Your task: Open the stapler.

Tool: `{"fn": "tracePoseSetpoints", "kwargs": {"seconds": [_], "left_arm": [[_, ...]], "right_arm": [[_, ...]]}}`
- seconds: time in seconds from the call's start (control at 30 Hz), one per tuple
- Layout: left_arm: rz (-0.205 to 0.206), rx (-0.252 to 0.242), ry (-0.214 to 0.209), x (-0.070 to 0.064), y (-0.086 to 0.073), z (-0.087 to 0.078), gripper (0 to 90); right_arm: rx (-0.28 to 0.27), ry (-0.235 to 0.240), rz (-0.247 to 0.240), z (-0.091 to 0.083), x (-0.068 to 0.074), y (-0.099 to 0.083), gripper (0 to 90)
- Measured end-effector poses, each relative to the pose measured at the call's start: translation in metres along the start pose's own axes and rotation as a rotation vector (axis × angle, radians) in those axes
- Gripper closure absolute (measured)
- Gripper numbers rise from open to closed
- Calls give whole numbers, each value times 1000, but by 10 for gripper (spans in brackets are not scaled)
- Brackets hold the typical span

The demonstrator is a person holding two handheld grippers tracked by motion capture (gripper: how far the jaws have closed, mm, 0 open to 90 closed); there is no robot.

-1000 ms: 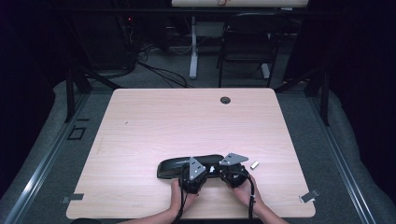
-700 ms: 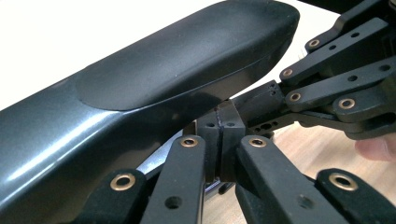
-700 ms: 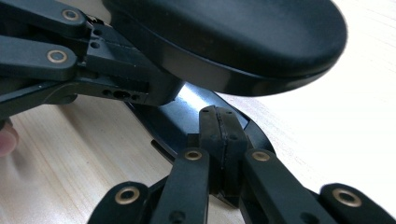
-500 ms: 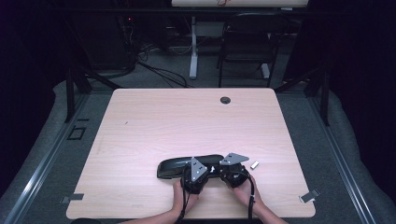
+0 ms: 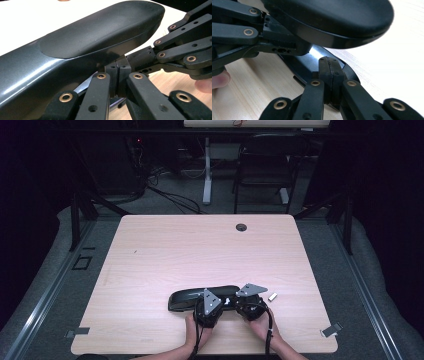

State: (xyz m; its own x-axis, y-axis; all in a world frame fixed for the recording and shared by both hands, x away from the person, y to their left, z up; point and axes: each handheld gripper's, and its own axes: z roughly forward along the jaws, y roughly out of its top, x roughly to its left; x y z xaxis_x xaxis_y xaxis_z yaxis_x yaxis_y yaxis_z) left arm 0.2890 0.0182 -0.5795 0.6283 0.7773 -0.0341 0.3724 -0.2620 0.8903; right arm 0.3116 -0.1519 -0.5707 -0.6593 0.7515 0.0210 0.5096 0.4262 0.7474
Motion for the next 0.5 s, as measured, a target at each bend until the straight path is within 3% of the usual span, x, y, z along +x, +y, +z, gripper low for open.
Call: {"fn": "tracePoseSetpoints", "kwargs": {"seconds": [0.5], "left_arm": [[-27,5,7,1,1,0,900]], "right_arm": [[-2,-4,6,0,0,-1,900]]}}
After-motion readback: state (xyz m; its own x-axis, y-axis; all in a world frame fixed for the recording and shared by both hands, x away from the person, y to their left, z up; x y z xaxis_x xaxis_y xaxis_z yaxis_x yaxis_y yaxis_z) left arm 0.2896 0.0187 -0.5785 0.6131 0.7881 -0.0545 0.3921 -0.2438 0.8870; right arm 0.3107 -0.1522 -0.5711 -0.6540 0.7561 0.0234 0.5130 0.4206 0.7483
